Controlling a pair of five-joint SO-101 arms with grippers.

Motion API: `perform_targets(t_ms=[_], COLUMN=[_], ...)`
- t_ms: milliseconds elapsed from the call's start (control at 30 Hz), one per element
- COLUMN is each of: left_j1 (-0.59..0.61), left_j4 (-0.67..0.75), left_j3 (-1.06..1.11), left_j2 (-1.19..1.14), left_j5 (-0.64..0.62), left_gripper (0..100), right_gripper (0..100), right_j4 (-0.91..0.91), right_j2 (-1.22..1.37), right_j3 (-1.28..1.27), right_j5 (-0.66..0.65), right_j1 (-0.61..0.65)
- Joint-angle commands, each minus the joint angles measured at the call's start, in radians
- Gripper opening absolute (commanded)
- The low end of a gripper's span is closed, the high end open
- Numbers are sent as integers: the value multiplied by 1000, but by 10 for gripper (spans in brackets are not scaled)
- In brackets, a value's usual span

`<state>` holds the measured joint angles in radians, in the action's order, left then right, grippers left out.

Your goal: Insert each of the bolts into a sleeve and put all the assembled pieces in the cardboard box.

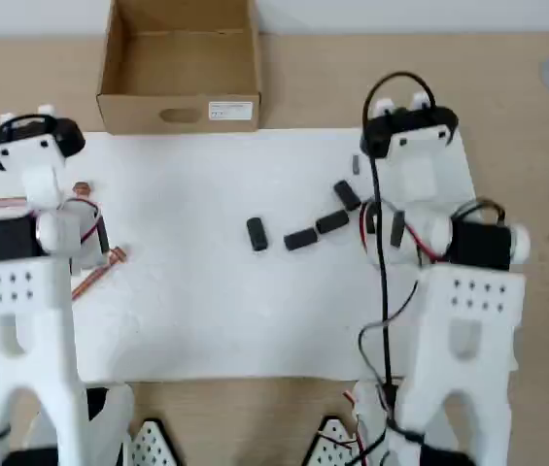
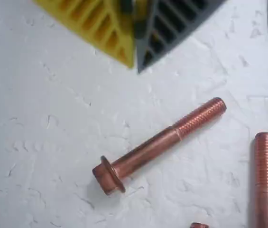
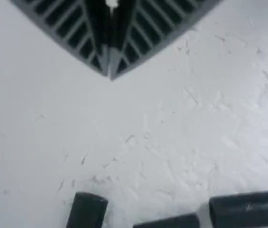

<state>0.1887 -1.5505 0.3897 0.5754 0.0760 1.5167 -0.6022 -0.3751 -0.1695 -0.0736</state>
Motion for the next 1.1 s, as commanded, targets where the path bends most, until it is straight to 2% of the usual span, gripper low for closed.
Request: perform_targets(t_ms=[0,167,333,533,767,933,1067], left_j1=[5,5,6,6,6,6,6], left_j4=[-46,-69,-80,-75,-71,-71,-71], left_j3=[-118,-169,-164,-169,-169,-169,-169], left_j2=[-96,-196,-265,-352,-429,-433,-433], left_j5=[0,2,21,23,23,25,25], left_gripper=[3,9,55,59,126,126,126], right_gripper=[34,62,62,62,64,137,143], right_j4=[80,164,184,173,110,72,38], right_j2=[148,358,510,641,704,754,792], right_j3=[176,366,467,475,473,475,475], right_j5=[-21,-20,-15,-15,8,11,11], right_j1=[-7,-7,-5,10,53,62,62])
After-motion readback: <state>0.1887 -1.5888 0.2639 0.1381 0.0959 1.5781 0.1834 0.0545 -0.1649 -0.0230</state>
